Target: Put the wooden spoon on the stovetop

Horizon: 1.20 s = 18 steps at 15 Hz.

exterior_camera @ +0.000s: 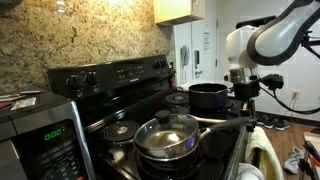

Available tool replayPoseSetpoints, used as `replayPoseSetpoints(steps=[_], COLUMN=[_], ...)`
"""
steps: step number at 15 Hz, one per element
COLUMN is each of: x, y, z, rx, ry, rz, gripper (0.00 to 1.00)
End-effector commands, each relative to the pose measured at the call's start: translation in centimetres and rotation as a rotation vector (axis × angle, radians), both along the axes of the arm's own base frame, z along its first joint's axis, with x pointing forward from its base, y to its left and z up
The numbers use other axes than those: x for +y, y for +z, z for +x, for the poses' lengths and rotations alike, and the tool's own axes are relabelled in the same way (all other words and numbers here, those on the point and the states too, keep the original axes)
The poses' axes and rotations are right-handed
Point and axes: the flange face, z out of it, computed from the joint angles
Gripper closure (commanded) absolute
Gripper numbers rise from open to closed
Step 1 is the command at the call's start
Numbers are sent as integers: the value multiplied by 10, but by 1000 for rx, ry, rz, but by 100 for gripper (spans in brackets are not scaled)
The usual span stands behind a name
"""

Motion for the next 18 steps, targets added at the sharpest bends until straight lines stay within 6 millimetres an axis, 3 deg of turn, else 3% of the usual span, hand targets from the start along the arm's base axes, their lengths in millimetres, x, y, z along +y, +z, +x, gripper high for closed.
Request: replayPoseSetpoints(steps=[1, 7, 17, 18], x=[-11, -28, -31, -32], y=[-4, -6, -17, -18], z=[2, 3, 5, 5], rx=[-4, -22, -21, -21], ry=[11, -11, 7, 7], rz=[-2, 29, 24, 20], gripper=[93, 93, 90, 45])
